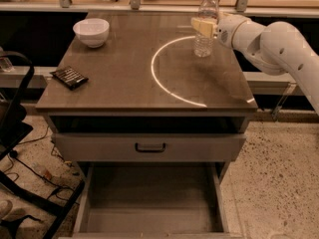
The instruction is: Move water bottle near rxbar chocolate
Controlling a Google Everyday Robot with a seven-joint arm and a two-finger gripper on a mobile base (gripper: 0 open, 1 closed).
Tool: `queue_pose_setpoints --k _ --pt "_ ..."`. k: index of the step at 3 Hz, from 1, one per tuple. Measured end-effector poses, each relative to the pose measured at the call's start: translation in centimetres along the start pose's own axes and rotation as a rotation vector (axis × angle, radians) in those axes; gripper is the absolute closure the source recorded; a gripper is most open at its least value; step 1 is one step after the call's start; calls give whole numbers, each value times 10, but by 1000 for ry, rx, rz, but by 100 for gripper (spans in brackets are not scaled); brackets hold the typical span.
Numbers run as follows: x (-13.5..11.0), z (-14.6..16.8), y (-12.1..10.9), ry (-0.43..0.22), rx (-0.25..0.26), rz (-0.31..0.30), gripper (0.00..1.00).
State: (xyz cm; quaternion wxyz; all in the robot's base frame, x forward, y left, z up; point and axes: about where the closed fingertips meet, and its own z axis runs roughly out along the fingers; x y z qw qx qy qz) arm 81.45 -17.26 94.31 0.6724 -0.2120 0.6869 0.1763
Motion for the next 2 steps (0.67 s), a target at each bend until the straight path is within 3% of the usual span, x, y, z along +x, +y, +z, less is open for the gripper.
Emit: queue_pose_setpoints --k 2 --pt "0 3 4 0 -7 1 91"
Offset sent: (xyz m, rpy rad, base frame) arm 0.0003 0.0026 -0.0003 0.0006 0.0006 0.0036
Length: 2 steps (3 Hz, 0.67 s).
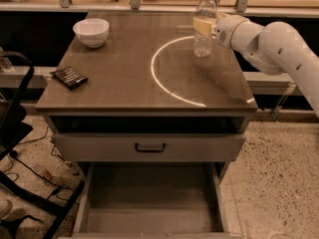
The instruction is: Move water bottle near rxbar chocolate
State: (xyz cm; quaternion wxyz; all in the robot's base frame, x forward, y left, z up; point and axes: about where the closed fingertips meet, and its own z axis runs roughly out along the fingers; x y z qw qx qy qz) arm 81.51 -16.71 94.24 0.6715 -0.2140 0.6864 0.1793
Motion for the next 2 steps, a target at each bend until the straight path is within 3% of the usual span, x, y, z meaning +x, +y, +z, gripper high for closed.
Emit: queue_pose_setpoints --k 1,2 --pt "0 1 2 0 -3 1 100" --pt "-6 4 6 0 -16 -1 100"
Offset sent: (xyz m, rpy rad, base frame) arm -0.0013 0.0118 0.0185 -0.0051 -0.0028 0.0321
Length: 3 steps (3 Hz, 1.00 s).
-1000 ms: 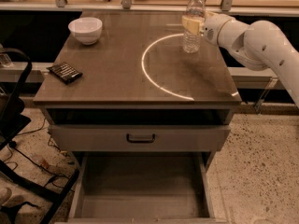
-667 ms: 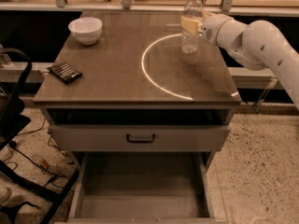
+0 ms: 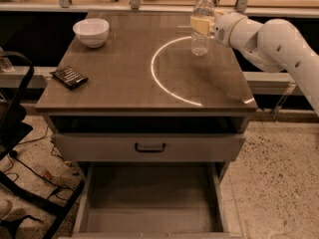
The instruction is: Move water bottle near rxbar chocolate
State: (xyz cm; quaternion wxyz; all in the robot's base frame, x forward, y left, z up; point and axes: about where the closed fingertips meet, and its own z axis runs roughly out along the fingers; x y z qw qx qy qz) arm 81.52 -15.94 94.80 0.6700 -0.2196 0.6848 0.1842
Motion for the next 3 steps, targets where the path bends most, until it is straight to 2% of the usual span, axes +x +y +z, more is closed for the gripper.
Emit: queue_pose_setpoints --k 1,2,3 --pt "-28 4 16 11 -40 -15 100" --pt "-55 -6 41 23 -66 -9 100" --pt "-74 -35 85 24 -98 13 100"
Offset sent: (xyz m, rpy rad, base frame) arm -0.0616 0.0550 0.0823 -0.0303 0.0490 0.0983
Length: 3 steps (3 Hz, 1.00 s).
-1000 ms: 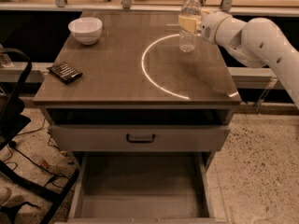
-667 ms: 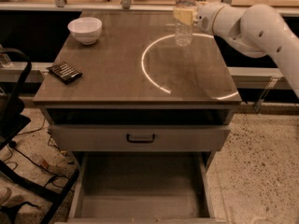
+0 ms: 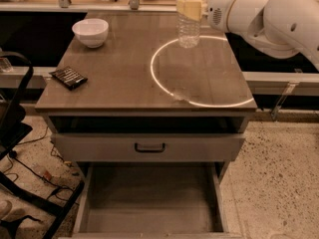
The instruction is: Move water bottle near rxbar chocolate
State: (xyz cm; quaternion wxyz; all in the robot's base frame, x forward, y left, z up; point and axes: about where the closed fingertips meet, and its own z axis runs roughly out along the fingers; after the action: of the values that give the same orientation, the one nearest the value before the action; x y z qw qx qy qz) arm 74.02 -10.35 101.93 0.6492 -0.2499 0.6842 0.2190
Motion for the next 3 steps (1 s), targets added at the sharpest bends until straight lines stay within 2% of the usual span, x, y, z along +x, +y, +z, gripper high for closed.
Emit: queue_pose_setpoints --k 2,3 --pt "7 -24 71 -25 -73 60 100" --pt "21 -13 113 -37 -144 77 100"
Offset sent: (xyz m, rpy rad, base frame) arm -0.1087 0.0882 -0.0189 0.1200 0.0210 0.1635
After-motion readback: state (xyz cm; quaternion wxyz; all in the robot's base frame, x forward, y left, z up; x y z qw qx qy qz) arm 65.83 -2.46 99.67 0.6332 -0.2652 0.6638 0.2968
